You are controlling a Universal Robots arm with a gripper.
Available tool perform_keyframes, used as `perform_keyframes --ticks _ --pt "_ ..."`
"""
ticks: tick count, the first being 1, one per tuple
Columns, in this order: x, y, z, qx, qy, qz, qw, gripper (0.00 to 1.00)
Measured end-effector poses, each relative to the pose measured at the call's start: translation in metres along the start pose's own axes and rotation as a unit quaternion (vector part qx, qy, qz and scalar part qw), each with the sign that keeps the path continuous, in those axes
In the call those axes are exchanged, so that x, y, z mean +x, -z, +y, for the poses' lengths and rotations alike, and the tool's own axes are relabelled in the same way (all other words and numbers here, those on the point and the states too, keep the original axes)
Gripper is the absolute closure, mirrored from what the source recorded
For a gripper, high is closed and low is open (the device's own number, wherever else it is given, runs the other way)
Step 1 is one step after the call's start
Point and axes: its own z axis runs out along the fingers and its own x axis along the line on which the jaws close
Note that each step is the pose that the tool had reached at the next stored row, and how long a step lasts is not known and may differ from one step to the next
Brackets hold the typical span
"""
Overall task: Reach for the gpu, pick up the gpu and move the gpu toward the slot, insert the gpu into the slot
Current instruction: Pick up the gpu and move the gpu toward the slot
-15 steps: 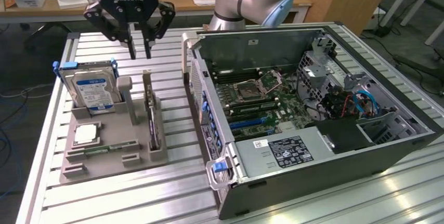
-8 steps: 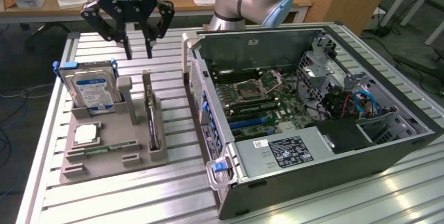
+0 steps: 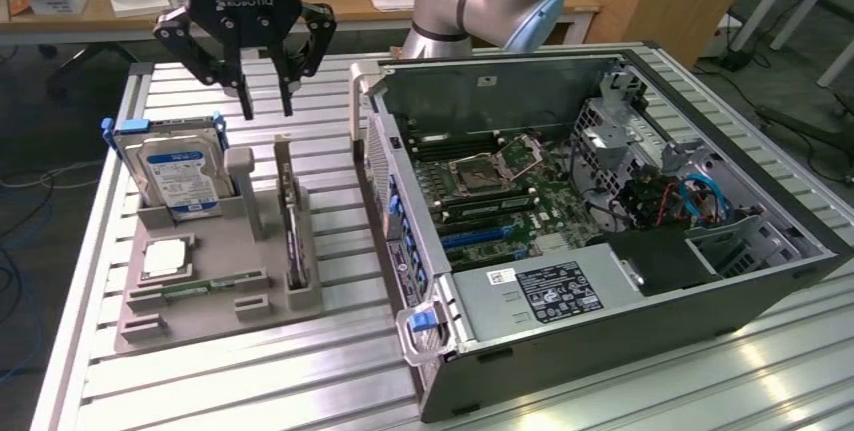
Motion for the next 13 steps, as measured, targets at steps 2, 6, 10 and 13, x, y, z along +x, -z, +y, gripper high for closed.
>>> perform_keyframes --ticks 2,6,10,13 --pt "0.000 -0.0012 -0.0028 -0.0001 0.002 0.0001 1.0000 0.58" --pt "0.000 -0.0077 -0.0055 -0.0003 0.014 0.0012 0.9999 0.58" --pt "0.000 -0.0144 -0.0077 -0.0005 0.023 0.0016 0.9997 0.58" --pt "0.000 -0.0173 -0.0114 -0.0006 0.028 0.0019 0.9996 0.58"
